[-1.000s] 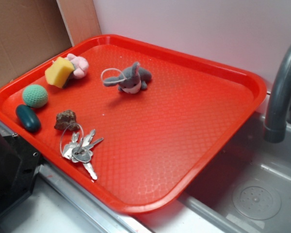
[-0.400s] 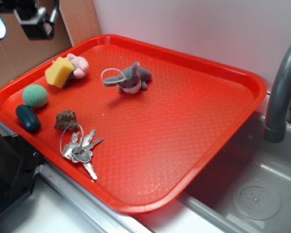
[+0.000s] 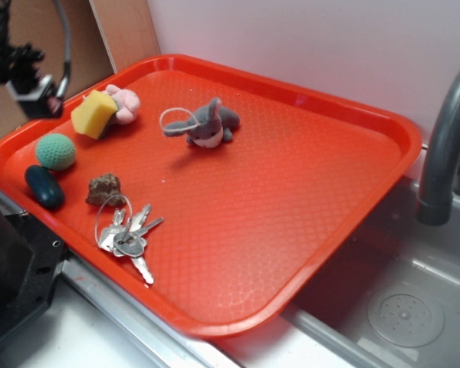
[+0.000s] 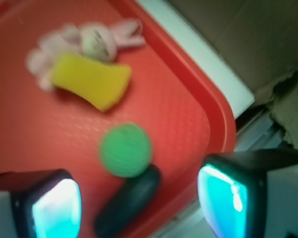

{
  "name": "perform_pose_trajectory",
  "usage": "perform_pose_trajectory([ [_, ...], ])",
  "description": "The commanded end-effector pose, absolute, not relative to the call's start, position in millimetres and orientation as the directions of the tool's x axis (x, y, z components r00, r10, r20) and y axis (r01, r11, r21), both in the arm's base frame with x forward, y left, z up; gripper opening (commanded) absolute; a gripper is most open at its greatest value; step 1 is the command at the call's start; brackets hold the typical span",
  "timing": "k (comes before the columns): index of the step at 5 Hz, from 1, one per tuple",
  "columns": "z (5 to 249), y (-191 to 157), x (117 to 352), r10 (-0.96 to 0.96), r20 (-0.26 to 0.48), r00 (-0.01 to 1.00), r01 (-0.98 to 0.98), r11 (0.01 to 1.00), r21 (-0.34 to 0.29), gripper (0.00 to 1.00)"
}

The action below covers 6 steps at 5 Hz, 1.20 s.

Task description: Grab the green ball.

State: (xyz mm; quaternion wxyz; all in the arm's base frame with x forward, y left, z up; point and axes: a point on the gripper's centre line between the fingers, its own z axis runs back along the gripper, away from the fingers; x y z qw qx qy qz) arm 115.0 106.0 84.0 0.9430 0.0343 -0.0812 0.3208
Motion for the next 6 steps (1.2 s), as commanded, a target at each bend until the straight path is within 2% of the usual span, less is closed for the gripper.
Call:
perform_pose_trajectory([
  [1, 49.1, 111.6, 142.2, 0.401, 0.168, 0.901, -0.393, 0.916, -0.080, 1.00],
  [2, 32.6, 97.8, 161.8, 0.325, 0.133, 0.936, -0.319, 0.946, -0.063, 1.00],
  [3, 14.0, 93.3, 163.5, 0.311, 0.078, 0.947, -0.308, 0.950, -0.042, 1.00],
  [4, 17.0, 94.6, 161.0, 0.294, 0.021, 0.956, -0.294, 0.956, -0.005, 0.00],
  [5, 42.2, 90.8, 159.5, 0.262, -0.009, 0.965, -0.262, 0.964, -0.036, 0.00],
  [6, 92.1, 72.7, 159.7, 0.209, 0.055, 0.976, -0.208, 0.978, -0.027, 0.00],
])
